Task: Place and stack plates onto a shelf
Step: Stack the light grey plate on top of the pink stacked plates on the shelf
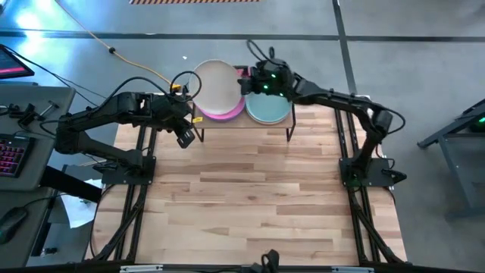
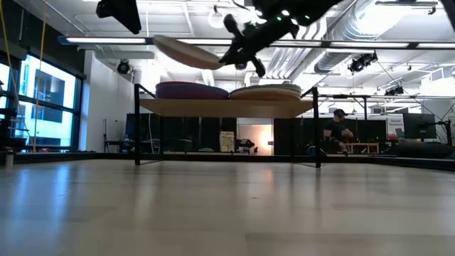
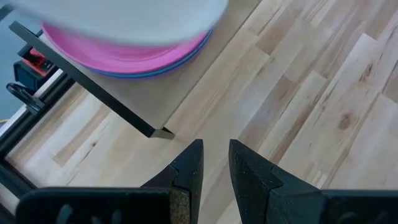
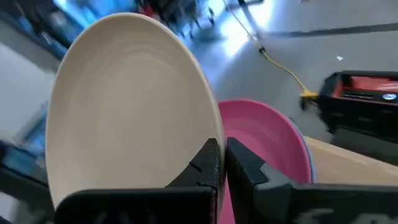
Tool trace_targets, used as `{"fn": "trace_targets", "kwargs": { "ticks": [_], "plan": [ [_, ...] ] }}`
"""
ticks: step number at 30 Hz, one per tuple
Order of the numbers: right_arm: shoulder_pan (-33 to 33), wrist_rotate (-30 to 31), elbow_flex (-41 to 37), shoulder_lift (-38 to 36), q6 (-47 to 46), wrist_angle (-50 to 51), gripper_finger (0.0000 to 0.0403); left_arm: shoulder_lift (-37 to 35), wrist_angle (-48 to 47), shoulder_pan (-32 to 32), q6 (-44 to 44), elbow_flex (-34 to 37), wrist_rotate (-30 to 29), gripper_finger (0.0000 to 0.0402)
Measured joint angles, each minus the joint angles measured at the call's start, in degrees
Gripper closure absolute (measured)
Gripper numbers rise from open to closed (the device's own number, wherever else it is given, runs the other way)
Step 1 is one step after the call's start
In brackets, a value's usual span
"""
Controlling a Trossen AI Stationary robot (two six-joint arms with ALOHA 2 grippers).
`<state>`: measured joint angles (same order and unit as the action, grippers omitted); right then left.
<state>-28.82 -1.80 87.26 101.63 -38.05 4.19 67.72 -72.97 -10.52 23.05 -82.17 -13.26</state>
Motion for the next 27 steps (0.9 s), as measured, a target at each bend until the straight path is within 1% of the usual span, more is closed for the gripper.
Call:
{"fn": "trace_targets", "kwargs": {
  "ticks": [3,7,14,18,27],
  "plan": [
    [-0.5,-1.2,8.1,2.9,4.3,10.3,0.0403,0.0,0.0,0.0,0.3,0.0,0.0,0.0335],
    [-2.3,-2.0,17.0,5.6,7.8,20.8,0.0403,0.0,0.0,0.0,0.4,0.0,-0.4,0.0335],
    [-4.3,-7.6,28.6,10.9,10.0,33.1,0.0403,0.0,0.0,0.0,0.4,0.0,-0.4,0.0335],
    [-4.3,-7.7,32.2,14.2,11.1,37.8,0.0403,0.0,0.0,0.0,0.4,0.0,-0.4,0.0335],
    [-4.2,-7.7,32.9,16.4,10.6,38.1,0.0403,0.0,0.0,0.0,0.6,0.0,-0.6,0.0335]
  ]
}}
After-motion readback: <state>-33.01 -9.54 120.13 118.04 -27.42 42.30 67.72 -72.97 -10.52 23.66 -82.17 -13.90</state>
